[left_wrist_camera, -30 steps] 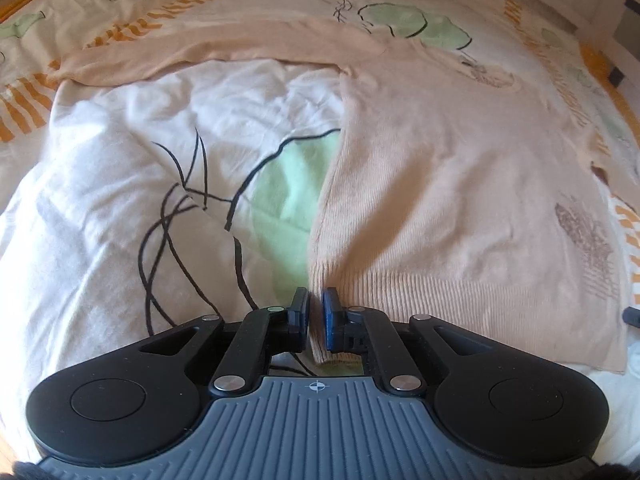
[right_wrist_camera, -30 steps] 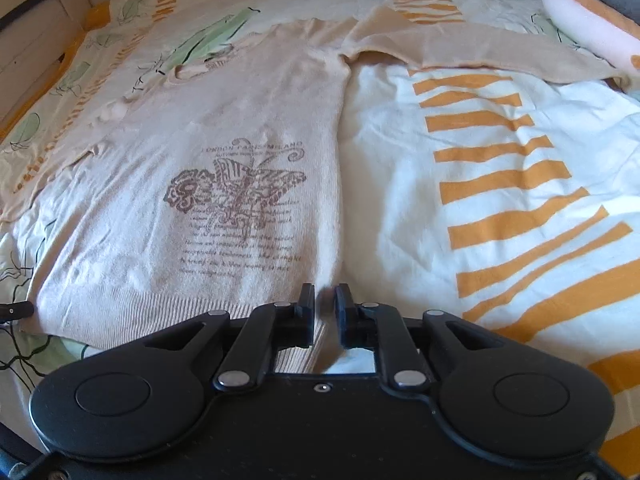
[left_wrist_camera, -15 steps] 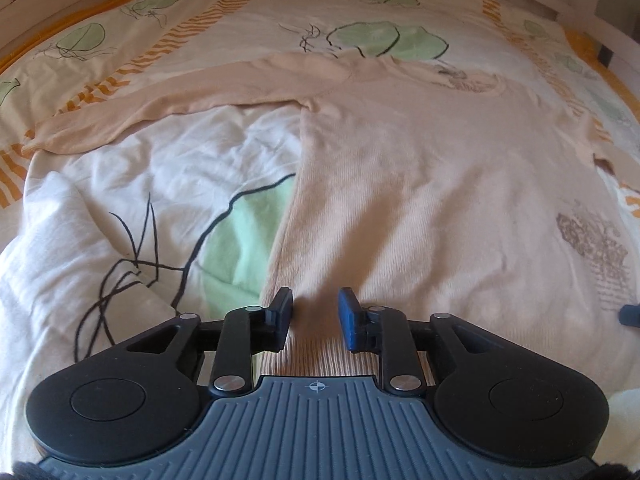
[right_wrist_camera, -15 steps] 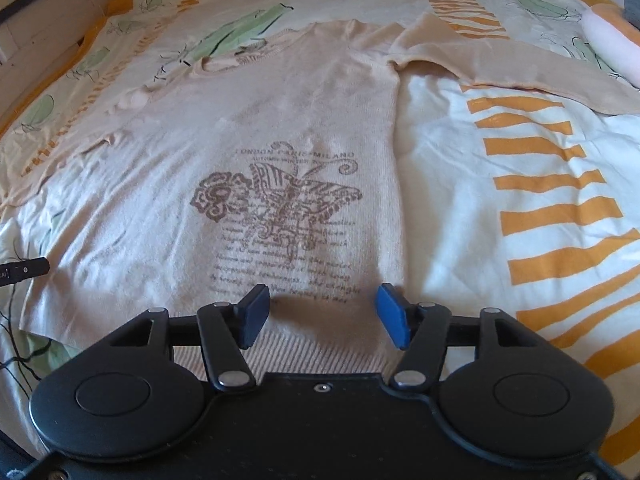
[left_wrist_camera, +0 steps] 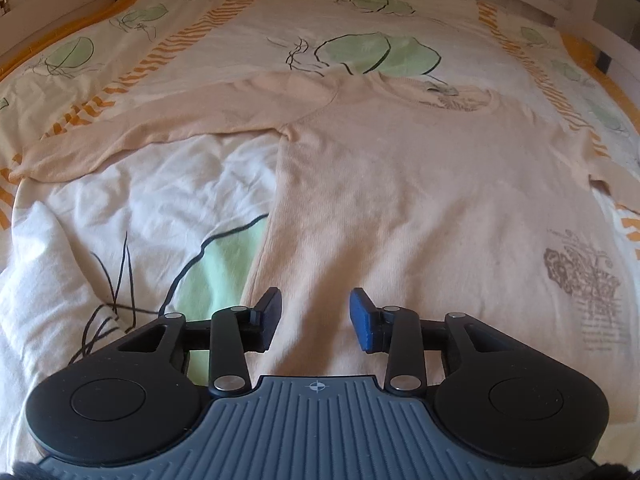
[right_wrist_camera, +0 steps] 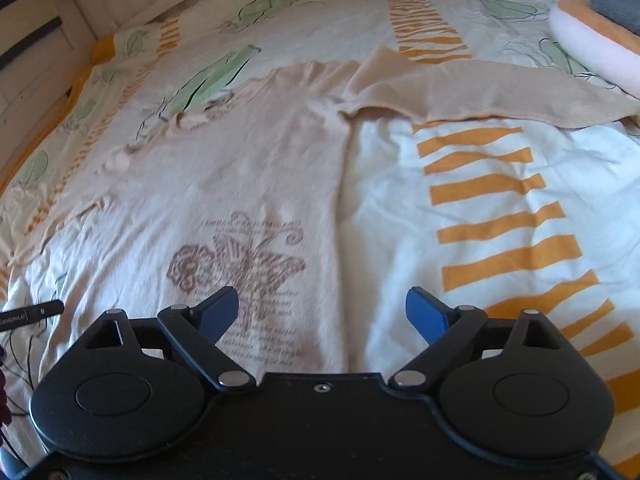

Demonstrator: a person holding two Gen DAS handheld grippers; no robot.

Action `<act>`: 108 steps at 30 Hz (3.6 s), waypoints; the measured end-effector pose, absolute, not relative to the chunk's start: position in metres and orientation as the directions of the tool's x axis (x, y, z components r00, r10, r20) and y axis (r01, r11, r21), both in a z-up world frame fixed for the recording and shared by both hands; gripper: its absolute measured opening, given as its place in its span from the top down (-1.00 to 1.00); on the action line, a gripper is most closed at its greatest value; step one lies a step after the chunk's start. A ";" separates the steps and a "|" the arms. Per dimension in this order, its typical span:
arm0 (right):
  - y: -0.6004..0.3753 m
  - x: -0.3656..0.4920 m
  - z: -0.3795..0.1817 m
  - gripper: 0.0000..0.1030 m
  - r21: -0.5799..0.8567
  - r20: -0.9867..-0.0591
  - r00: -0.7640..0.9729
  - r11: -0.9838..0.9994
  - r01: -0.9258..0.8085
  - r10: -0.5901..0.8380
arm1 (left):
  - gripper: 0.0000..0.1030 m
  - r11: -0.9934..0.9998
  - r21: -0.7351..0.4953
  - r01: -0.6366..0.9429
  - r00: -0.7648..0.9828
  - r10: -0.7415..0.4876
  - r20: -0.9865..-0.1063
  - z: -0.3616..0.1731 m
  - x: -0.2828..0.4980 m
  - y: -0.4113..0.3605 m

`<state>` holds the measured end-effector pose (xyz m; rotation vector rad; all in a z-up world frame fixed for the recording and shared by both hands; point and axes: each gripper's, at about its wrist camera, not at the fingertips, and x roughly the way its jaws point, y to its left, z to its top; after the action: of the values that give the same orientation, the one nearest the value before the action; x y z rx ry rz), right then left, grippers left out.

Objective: Fold small clothes
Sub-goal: 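Move the right gripper to a sleeve cuff and grasp it, then carry the sleeve across the sweater body with the right gripper and release, then move the left gripper to the other sleeve cuff and grasp it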

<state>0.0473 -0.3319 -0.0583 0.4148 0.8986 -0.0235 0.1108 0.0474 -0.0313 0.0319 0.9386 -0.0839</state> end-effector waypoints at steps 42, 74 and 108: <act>-0.471 0.187 -0.023 0.68 0.274 -0.594 0.777 0.857 0.436 -0.206 | -0.16 0.973 0.079 0.219 0.583 -0.065 -0.810 -0.073 0.167 -0.010; -0.305 0.214 -0.065 -0.41 0.156 -0.529 0.801 0.960 -0.234 0.281 | -0.31 0.956 0.106 0.273 0.617 -0.089 -0.782 -0.036 0.180 -0.041; -0.418 0.234 -0.088 -0.43 0.397 -0.458 0.871 0.918 0.021 0.177 | -0.30 0.947 0.314 0.072 0.630 0.201 -0.750 -0.056 0.231 -0.069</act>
<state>0.2340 -0.4177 -0.0877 0.4043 0.5101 0.0839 0.2311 -0.0688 -0.0565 0.3309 0.8906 0.0749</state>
